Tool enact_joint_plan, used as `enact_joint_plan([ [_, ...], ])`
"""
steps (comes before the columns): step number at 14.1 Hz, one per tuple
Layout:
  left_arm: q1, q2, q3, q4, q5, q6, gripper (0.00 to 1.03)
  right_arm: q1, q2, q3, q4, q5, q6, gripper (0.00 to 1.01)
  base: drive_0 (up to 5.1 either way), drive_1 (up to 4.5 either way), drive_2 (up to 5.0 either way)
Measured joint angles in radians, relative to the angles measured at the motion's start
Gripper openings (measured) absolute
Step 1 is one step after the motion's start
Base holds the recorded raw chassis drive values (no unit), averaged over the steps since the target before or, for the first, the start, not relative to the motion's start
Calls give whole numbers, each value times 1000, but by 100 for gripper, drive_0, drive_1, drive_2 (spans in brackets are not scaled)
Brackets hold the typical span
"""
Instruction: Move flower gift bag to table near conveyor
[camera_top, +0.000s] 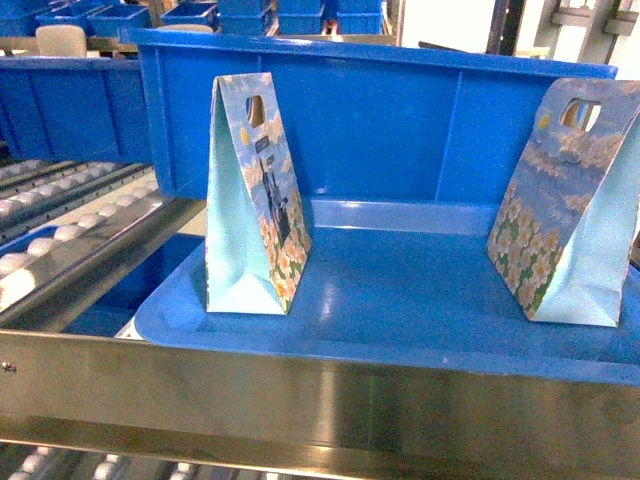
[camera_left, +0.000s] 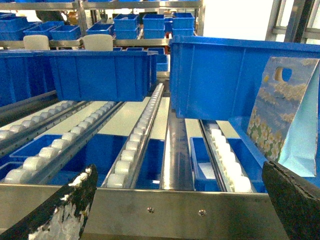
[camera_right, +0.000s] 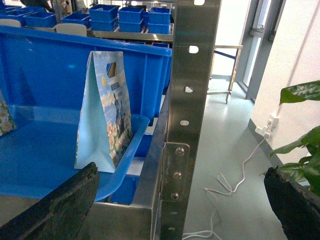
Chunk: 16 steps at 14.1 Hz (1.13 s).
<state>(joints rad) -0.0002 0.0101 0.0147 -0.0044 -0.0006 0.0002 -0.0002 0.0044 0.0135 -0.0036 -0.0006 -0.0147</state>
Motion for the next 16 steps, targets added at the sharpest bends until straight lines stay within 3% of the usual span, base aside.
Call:
enact_joint_plan([
  [16, 0, 0, 0, 0, 0, 0, 98, 0, 0, 0, 0, 0, 0, 98, 0, 0, 0],
])
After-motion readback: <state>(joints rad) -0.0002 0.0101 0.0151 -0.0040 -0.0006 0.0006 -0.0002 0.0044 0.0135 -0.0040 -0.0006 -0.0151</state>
